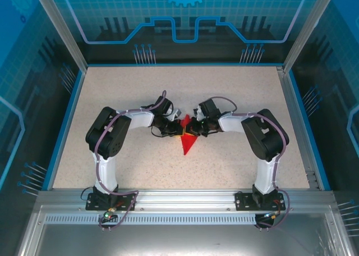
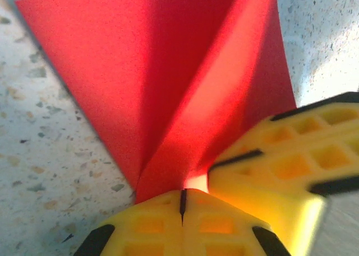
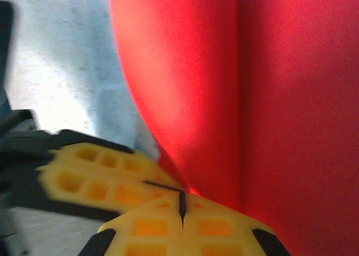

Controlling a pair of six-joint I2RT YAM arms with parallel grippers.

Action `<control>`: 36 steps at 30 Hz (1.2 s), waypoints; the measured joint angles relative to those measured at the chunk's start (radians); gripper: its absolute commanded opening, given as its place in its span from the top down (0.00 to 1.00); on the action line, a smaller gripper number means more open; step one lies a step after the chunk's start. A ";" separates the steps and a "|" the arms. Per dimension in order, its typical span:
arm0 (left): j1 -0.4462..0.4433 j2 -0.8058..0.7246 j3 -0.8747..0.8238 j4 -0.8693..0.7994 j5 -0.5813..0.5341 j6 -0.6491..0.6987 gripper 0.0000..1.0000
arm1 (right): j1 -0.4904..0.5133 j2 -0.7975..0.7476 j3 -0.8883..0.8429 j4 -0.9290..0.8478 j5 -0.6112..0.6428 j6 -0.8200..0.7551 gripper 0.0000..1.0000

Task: Fold a paper plane with a square sheet of paper (pick it up from the middle)
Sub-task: Fourth fold the wing at the center of the table.

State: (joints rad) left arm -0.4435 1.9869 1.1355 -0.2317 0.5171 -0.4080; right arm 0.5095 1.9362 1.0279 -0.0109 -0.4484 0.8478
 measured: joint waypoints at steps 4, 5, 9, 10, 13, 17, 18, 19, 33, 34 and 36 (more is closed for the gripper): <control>0.000 0.000 0.000 0.000 0.000 0.000 1.00 | -0.002 0.013 0.011 -0.011 0.006 -0.003 1.00; 0.000 0.000 0.000 0.000 0.000 0.001 1.00 | -0.002 0.014 0.014 -0.016 0.010 -0.004 1.00; 0.000 0.000 0.000 0.000 0.000 0.011 1.00 | 0.000 0.014 0.035 -0.058 0.040 -0.023 1.00; 0.000 0.000 0.000 0.000 0.000 0.016 1.00 | 0.000 0.014 0.042 -0.072 0.049 -0.028 1.00; 0.000 0.001 0.000 0.001 -0.001 0.019 1.00 | 0.000 0.014 0.053 -0.094 0.068 -0.037 1.00; -0.001 0.002 0.001 0.001 -0.003 0.026 1.00 | 0.001 0.014 0.063 -0.113 0.087 -0.038 1.00; -0.002 0.002 0.001 0.001 -0.004 0.026 1.00 | 0.001 0.014 0.065 -0.115 0.090 -0.037 1.00; -0.003 0.002 0.001 0.002 -0.005 0.027 1.00 | 0.001 0.014 0.067 -0.117 0.094 -0.037 1.00; -0.008 0.002 0.001 0.010 -0.018 0.064 1.00 | -0.004 0.024 0.080 -0.107 0.113 0.014 1.00; -0.008 0.002 0.001 0.012 -0.019 0.068 1.00 | -0.005 0.026 0.081 -0.103 0.111 0.019 1.00; -0.010 0.002 0.001 0.015 -0.022 0.071 1.00 | -0.007 0.032 0.085 -0.095 0.105 0.032 1.00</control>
State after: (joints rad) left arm -0.4530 1.9888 1.1362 -0.2165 0.4950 -0.3370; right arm 0.5022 1.9682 1.1133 -0.1062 -0.3439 0.8803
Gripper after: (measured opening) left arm 0.047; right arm 0.042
